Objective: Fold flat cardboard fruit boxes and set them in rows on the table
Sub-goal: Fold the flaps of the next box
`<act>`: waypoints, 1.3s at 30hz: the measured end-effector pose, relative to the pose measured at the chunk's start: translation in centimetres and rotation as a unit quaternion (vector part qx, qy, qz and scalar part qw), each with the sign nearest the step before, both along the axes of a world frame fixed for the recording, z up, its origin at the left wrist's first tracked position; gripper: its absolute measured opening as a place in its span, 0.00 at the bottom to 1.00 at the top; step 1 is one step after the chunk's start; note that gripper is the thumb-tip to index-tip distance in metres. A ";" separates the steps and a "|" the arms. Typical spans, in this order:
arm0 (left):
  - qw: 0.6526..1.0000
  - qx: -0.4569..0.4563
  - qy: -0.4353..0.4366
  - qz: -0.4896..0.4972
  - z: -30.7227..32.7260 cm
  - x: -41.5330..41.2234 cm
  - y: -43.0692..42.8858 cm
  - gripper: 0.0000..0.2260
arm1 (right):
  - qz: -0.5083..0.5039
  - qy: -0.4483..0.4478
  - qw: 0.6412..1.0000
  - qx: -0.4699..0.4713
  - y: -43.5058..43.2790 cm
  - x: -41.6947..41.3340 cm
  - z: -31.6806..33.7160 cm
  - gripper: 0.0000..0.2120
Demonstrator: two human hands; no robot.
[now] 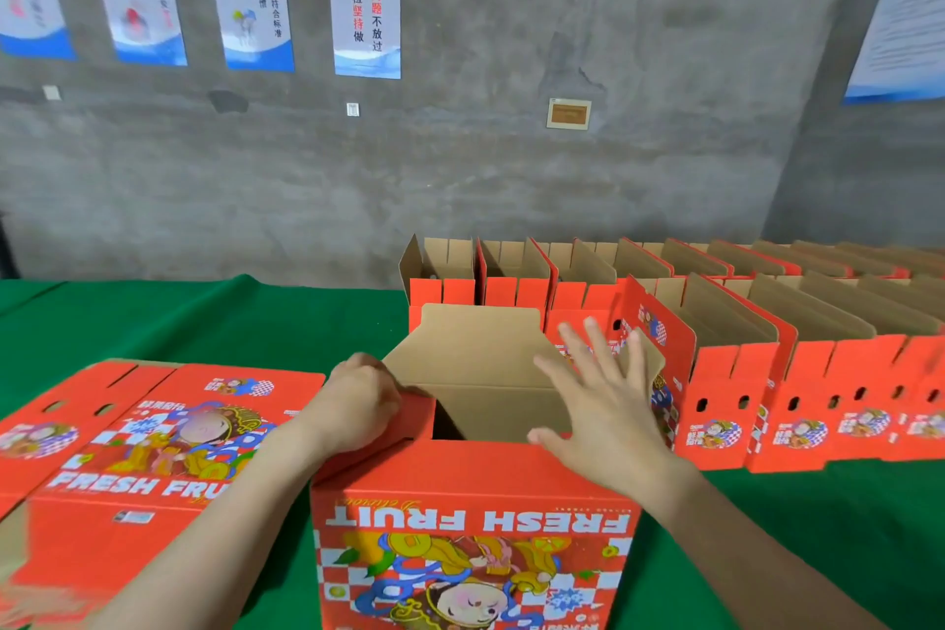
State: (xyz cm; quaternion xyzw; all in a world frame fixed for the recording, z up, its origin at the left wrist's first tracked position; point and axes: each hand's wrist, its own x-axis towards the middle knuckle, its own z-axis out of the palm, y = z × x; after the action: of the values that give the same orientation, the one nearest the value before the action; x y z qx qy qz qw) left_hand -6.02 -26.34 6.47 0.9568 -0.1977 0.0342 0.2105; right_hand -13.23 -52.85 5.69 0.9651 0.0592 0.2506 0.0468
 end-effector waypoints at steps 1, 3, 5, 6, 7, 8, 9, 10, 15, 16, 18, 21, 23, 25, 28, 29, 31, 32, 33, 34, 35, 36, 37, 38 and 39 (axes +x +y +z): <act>0.999 -0.021 -0.029 0.012 -0.6 0.1 0.1 0.10 | -0.013 -0.025 0.999 0.017 -0.6 -0.1 0.3 0.37; 0.998 -0.044 -0.041 0.011 -1.7 0.3 0.3 0.20 | -0.017 -0.069 0.991 0.116 -1.8 -0.4 0.6 0.36; 0.998 -0.046 -0.043 -0.002 -2.2 0.8 0.4 0.26 | 0.028 -0.108 0.947 0.300 -2.4 -0.8 0.6 0.36; 0.998 -0.049 -0.046 -0.008 -2.3 0.9 0.4 0.27 | 0.060 -0.130 0.918 0.371 -2.6 -1.0 0.5 0.36; 0.997 -0.055 -0.052 -0.015 -2.4 1.1 0.4 0.28 | 0.088 -0.156 0.898 0.401 -2.6 -1.2 0.4 0.36; 0.996 -0.059 -0.057 -0.020 -2.5 1.1 0.4 0.29 | 0.117 -0.180 0.892 0.397 -2.4 -1.4 0.4 0.37; 0.996 -0.063 -0.062 -0.022 -2.5 1.2 0.4 0.29 | 0.150 -0.197 0.894 0.372 -2.2 -1.5 0.1 0.37; 0.996 -0.065 -0.060 -0.020 -2.6 1.2 0.3 0.29 | 0.183 -0.202 0.899 0.341 -2.0 -1.5 -0.2 0.37; 0.999 -0.037 -0.022 -0.014 -2.9 1.5 0.5 0.35 | 0.210 0.026 0.908 0.361 -1.6 -1.4 -2.1 0.27; 0.999 -0.029 -0.016 -0.015 -2.9 1.5 0.4 0.34 | 0.194 0.044 0.918 0.342 -1.7 -1.3 -2.4 0.20; 0.999 -0.034 -0.007 -0.010 -3.0 1.3 0.2 0.34 | 0.167 0.057 0.921 0.348 -1.9 -1.1 -2.5 0.08; 0.995 -0.091 -0.033 -0.008 -2.9 0.8 0.4 0.35 | 0.145 0.054 0.911 0.382 -1.6 -0.8 -2.3 0.08; 0.989 -0.126 -0.079 -0.023 -2.8 0.5 0.9 0.37 | 0.131 0.017 0.908 0.398 -1.5 -0.9 -2.3 0.10; 0.982 -0.151 -0.110 -0.041 -2.6 0.2 0.9 0.33 | 0.114 -0.017 0.904 0.413 -1.6 -1.1 -2.3 0.12; 0.976 -0.177 -0.116 -0.046 -2.4 -0.1 0.4 0.20 | 0.103 0.014 0.909 0.403 -1.9 -1.1 -2.4 0.16; 0.979 -0.180 -0.090 -0.036 -2.4 -0.1 0.4 0.18 | 0.099 0.046 0.911 0.397 -2.0 -1.1 -2.3 0.17; 0.982 -0.184 -0.020 -0.030 -2.2 -0.1 0.4 0.15 | 0.085 0.112 0.917 0.374 -2.1 -0.8 -2.3 0.20; 0.983 -0.179 0.004 -0.039 -2.3 -0.1 0.4 0.11 | 0.075 0.144 0.920 0.357 -2.1 -0.5 -2.2 0.22; 0.986 -0.162 0.018 -0.042 -2.4 0.0 0.5 0.04 | 0.059 0.178 0.921 0.342 -2.0 -0.3 -2.0 0.24; 0.990 -0.133 0.021 -0.039 -2.4 0.0 0.5 0.04 | 0.040 0.213 0.921 0.324 -1.9 0.0 -1.8 0.25; 0.993 -0.106 0.023 -0.035 -2.5 0.0 0.5 0.10 | 0.022 0.242 0.922 0.301 -1.8 0.3 -1.5 0.28; 0.996 -0.083 0.033 -0.022 -2.4 -0.2 0.4 0.14 | 0.009 0.261 0.925 0.277 -1.6 0.7 -1.2 0.30; 0.997 -0.062 0.038 -0.009 -2.2 -0.3 0.3 0.19 | -0.002 0.271 0.927 0.260 -1.3 1.0 -0.9 0.32; 0.998 -0.040 0.050 0.001 -2.0 -0.5 0.1 0.26 | -0.009 0.272 0.928 0.253 -1.0 1.3 -0.6 0.34; 0.998 -0.020 0.065 0.011 -1.8 -0.4 0.0 0.32 | -0.017 0.271 0.929 0.250 -0.7 1.5 -0.3 0.34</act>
State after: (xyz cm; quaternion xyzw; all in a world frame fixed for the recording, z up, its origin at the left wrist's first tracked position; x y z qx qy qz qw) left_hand -6.43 -26.35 4.65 0.9547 -0.1720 -0.0218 0.2419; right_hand -11.75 -53.60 5.39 0.9776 -0.0115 -0.0148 -0.2094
